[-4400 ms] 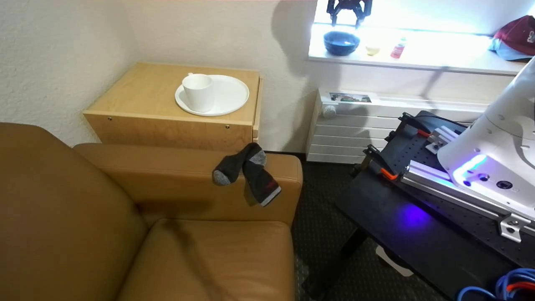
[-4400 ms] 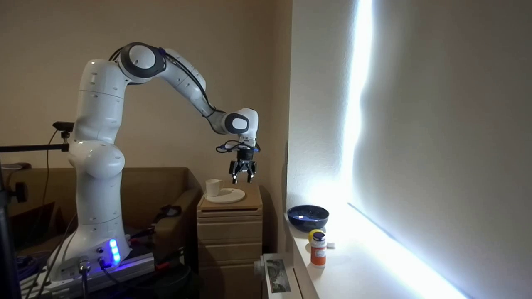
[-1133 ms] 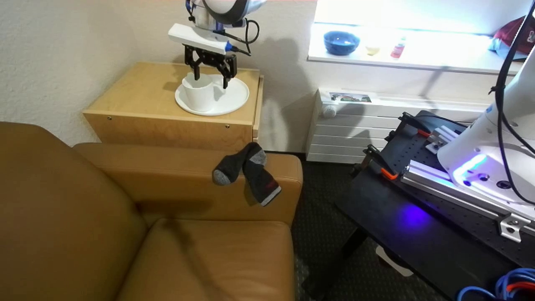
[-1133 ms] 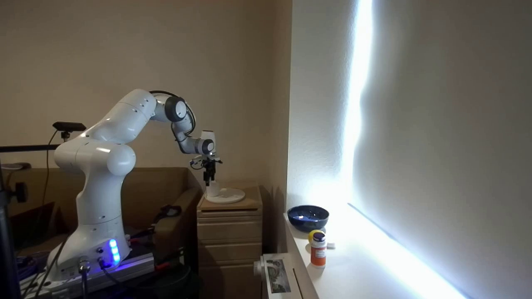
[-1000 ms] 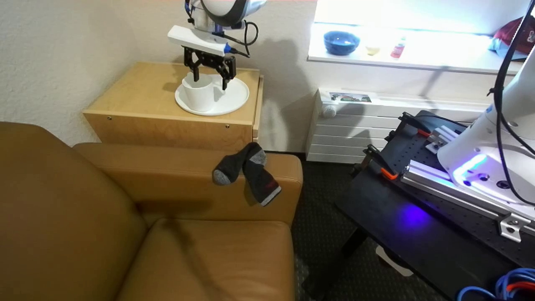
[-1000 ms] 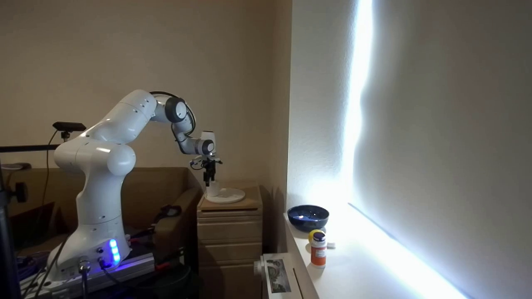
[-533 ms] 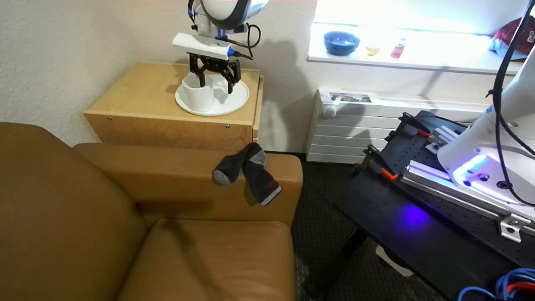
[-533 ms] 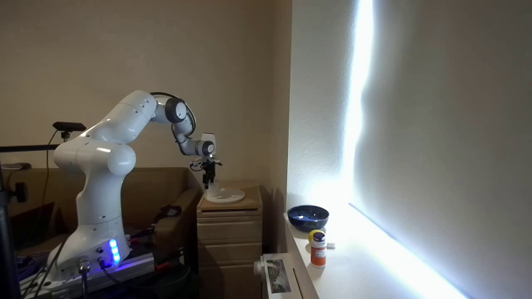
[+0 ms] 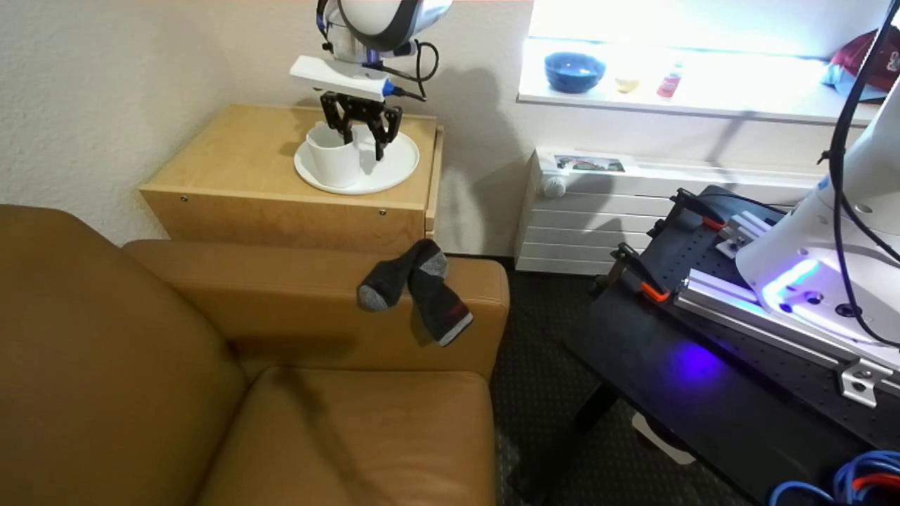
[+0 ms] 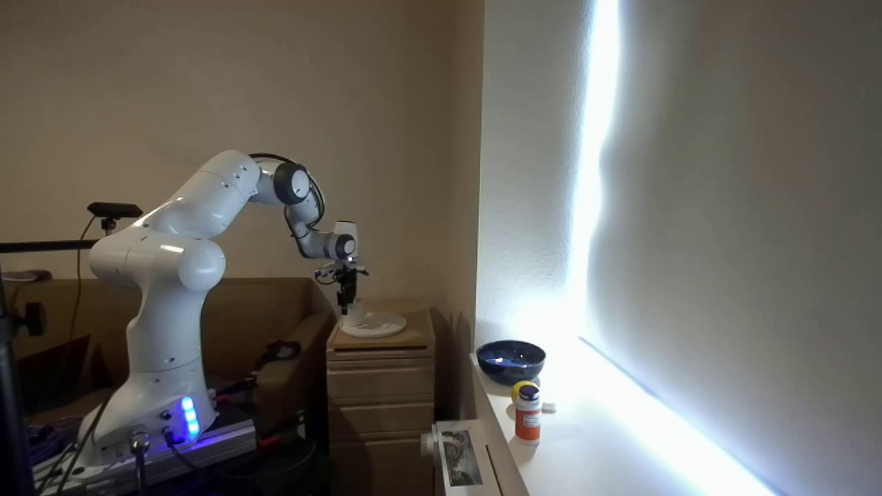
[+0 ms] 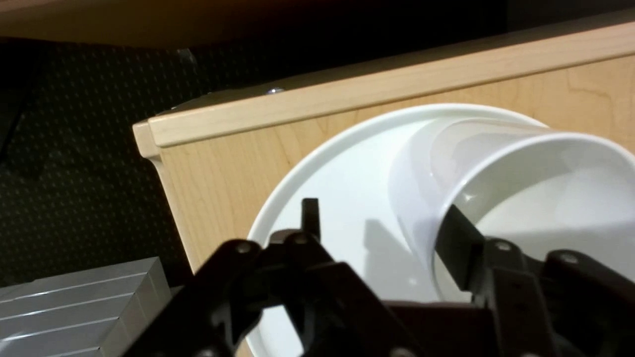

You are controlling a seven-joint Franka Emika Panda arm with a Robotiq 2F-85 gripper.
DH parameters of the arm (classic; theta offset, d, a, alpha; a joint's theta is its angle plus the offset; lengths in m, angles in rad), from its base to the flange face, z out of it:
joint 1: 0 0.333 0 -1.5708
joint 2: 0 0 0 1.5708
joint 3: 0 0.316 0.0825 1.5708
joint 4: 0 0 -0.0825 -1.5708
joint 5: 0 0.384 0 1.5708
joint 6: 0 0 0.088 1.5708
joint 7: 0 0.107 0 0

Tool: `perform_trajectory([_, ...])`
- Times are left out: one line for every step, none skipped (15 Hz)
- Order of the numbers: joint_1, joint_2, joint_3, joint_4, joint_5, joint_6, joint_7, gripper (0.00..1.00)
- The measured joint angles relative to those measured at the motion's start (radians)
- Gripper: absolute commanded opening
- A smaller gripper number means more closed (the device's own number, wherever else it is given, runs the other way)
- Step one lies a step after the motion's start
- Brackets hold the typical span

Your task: Put the mug on the nightstand and put the lemon in the bowl on the plate

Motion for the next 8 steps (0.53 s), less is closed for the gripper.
perform_trajectory([0.000, 0.000, 0.000, 0.000, 0.000, 0.000, 0.000, 0.24])
perform_trajectory([0.000, 0.000, 0.000, 0.000, 0.000, 0.000, 0.000, 0.16])
perform_trajectory([0.000, 0.000, -0.001, 0.000, 0.000, 0.002, 0.000, 0.10])
perform_trajectory([0.000, 0.000, -0.001, 0.000, 0.000, 0.003, 0.000, 0.03])
perform_trajectory([0.000, 0.000, -0.001, 0.000, 0.000, 0.004, 0.000, 0.00])
perform_trajectory([0.000, 0.000, -0.002, 0.000, 0.000, 0.005, 0.000, 0.00])
perform_trajectory([0.000, 0.000, -0.002, 0.000, 0.000, 0.006, 0.000, 0.00])
perform_trajectory([0.000, 0.000, -0.002, 0.000, 0.000, 0.007, 0.001, 0.01])
